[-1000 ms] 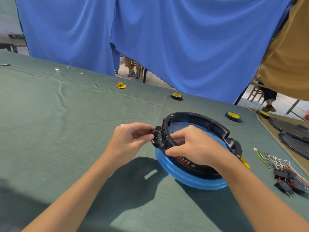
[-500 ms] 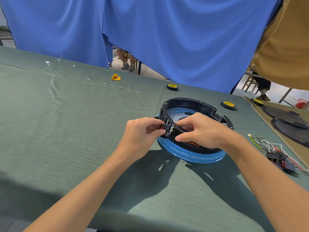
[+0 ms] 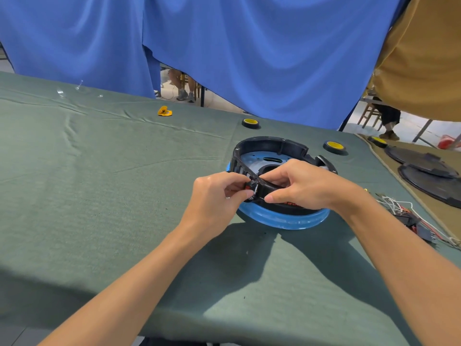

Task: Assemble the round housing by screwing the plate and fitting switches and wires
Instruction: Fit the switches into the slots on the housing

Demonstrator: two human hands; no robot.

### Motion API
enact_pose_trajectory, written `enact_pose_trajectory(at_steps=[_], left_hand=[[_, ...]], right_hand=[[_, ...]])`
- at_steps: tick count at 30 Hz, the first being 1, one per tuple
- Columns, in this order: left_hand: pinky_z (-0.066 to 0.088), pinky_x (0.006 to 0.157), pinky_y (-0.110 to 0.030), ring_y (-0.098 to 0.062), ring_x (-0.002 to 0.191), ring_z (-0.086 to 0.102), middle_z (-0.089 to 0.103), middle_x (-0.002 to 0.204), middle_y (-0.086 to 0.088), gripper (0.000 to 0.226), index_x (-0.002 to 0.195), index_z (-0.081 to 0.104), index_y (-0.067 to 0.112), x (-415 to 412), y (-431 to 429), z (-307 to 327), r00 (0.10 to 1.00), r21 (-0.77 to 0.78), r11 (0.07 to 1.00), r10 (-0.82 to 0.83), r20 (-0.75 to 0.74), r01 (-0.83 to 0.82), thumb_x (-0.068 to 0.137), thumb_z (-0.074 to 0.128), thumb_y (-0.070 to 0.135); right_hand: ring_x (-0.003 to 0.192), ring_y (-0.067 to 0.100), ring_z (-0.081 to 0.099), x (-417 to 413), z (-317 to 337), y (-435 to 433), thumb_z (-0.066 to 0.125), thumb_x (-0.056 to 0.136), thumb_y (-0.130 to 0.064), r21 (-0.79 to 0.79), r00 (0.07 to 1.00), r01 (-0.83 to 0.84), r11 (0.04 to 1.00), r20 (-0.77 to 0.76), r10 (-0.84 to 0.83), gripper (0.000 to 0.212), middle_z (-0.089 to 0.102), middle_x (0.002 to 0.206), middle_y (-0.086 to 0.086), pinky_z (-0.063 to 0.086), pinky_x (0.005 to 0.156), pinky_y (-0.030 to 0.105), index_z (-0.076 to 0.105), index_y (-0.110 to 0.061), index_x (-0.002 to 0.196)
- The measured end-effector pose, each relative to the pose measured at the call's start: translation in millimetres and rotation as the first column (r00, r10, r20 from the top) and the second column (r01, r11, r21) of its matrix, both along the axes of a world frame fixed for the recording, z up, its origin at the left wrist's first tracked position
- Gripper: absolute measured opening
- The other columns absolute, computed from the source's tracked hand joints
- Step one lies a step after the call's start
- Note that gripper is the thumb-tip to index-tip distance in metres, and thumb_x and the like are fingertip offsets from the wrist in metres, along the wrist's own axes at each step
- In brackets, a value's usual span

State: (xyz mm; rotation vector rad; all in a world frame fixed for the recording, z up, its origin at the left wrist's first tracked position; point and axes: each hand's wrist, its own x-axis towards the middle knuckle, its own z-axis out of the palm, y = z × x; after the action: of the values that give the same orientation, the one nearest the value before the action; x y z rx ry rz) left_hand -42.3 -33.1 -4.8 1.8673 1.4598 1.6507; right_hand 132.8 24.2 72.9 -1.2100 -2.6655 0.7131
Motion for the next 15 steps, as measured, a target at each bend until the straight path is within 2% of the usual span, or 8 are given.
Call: enact_pose_trajectory(at_steps=[3,8,12,15], left_hand=[[0.052,0.075,-0.009,-0.005,0.073,0.067,0.073,0.081,0.0,0.021,0.095,0.078,0.004,6.5,0.7,-0.6,1.0,-0.003,1.0,0.018,0.008,-0.018,0.075,0.08,-0.002],[0.051,0.072,-0.007,0.003,0.066,0.064,0.068,0.074,0.009,0.018,0.092,0.077,0.007,18.4,-2.3,0.2,0.998,-0.036,0.997,0.069,0.001,-0.069,0.075,0.083,0.005],[0.052,0.071,-0.009,-0.001,0.065,0.067,0.065,0.068,0.019,0.017,0.089,0.079,0.011,22.5,-1.3,3.0,0.994,-0.114,0.99,0.091,0.061,-0.084,0.073,0.085,0.009],[0.052,0.071,-0.011,-0.002,0.061,0.065,0.073,0.072,0.006,0.017,0.091,0.08,0.01,25.8,-1.5,4.7,0.993,-0.096,0.988,0.119,-0.011,-0.12,0.075,0.084,0.008]], right_hand=[[0.09,0.025,0.063,3.4,-0.5,-1.7,0.066,0.089,-0.017,0.013,1.0,0.002,1.0,0.005,-0.002,0.022,0.073,0.09,0.001,0.049,0.088,0.045,0.073,-0.024,0.11],[0.091,0.028,0.062,8.7,-0.2,-1.6,0.065,0.09,-0.015,0.023,1.0,-0.017,1.0,0.003,0.017,0.021,0.072,0.092,0.005,0.048,0.089,0.048,0.072,-0.022,0.108],[0.097,0.029,0.063,13.9,-1.4,0.2,0.065,0.09,-0.016,0.018,1.0,-0.024,1.0,0.004,0.024,0.024,0.072,0.099,0.007,0.047,0.092,0.049,0.071,-0.024,0.112],[0.098,0.031,0.062,15.9,-1.9,1.4,0.064,0.091,-0.016,0.019,0.999,-0.041,0.999,0.007,0.041,0.024,0.071,0.101,0.01,0.047,0.092,0.051,0.071,-0.022,0.112]])
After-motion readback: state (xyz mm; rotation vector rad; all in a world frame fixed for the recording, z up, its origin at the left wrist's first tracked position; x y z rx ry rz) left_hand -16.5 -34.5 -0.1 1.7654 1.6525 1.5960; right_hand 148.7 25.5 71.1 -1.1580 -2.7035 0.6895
